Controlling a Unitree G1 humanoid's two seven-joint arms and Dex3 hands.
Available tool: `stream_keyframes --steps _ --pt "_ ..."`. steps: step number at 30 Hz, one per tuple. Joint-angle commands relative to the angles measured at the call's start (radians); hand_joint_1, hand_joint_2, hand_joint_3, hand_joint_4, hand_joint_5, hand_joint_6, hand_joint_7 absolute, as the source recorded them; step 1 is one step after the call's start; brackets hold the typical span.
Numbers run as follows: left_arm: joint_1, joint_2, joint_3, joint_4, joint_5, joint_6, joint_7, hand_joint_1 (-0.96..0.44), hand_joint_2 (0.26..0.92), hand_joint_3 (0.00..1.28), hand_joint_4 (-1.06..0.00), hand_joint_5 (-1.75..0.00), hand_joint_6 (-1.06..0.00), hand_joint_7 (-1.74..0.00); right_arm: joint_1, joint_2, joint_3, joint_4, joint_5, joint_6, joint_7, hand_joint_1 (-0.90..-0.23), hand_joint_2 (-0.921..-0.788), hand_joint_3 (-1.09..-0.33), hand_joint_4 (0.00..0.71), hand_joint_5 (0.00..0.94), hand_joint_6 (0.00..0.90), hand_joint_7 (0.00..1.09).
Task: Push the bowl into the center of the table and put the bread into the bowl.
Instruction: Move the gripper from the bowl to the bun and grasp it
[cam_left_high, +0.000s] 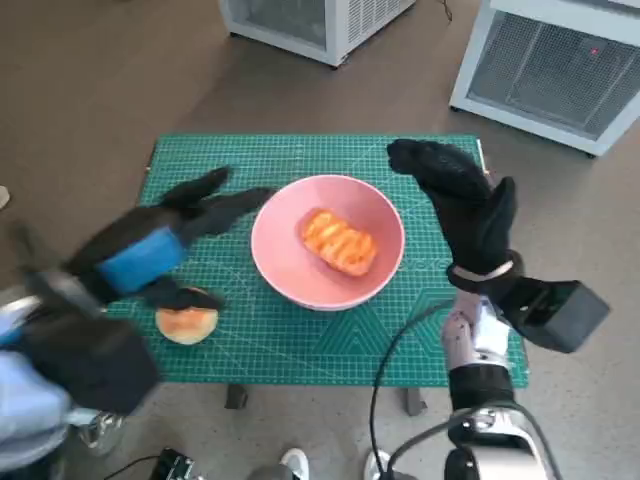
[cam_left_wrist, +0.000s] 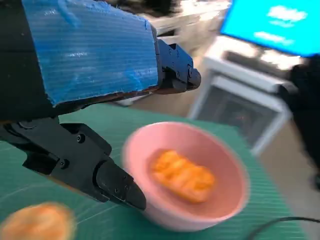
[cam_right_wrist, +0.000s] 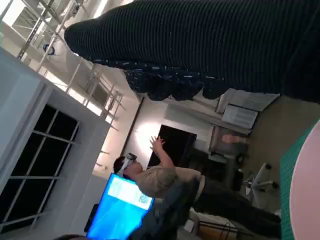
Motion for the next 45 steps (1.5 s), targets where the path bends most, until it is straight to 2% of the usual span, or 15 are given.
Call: stream_keyframes --steps 1,10,19,28,35,41,45 --pt "0.088 0.052 0.069 -0.063 -0.020 0.029 -0.023 -0.09 0.731 0.00 -0.04 -0.01 -0.23 0.00 0.020 0.003 0.000 0.015 0.006 0.007 0.009 -0.699 -0.921 -0.688 0.219 0.003 0.001 0.66" --pt "0.210 0.074 0.096 -0.102 -0.010 0.035 -0.008 -0.12 0.736 0.00 -0.07 -0.01 -0.23 0.00 0.005 0.006 0.001 0.040 0.003 0.004 0.012 -0.702 -0.921 -0.687 0.219 0.003 -0.001 0.67" --pt "0.261 0.067 0.047 -0.068 0.038 0.059 0.035 -0.15 0.741 0.00 -0.11 -0.01 -0.24 0.00 -0.006 0.007 0.000 0.061 0.005 0.007 0.021 -0.716 -0.921 -0.685 0.219 0.002 -0.001 0.66" --pt "0.259 0.042 -0.046 0.010 0.087 0.069 0.099 -0.17 0.745 0.00 -0.14 -0.01 -0.25 -0.01 -0.015 0.003 -0.003 0.079 0.012 0.013 0.044 -0.705 -0.921 -0.681 0.219 0.002 0.002 0.66" --pt "0.241 -0.005 -0.147 0.117 0.162 0.027 0.208 -0.15 0.746 0.00 -0.17 -0.02 -0.28 -0.01 -0.018 -0.002 -0.004 0.084 0.019 0.021 0.059 -0.707 -0.921 -0.681 0.217 0.001 0.000 0.66" --pt "0.214 -0.035 -0.215 0.224 0.226 0.005 0.287 -0.10 0.749 0.00 -0.21 -0.02 -0.31 -0.02 -0.018 -0.007 -0.008 0.086 0.022 0.025 0.067 -0.710 -0.921 -0.680 0.217 0.001 0.000 0.66" --pt "0.191 -0.041 -0.252 0.291 0.264 0.013 0.311 -0.04 0.756 0.01 -0.23 -0.01 -0.33 -0.02 -0.017 -0.010 -0.009 0.079 0.022 0.031 0.066 -0.711 -0.921 -0.681 0.217 0.001 -0.001 0.65"
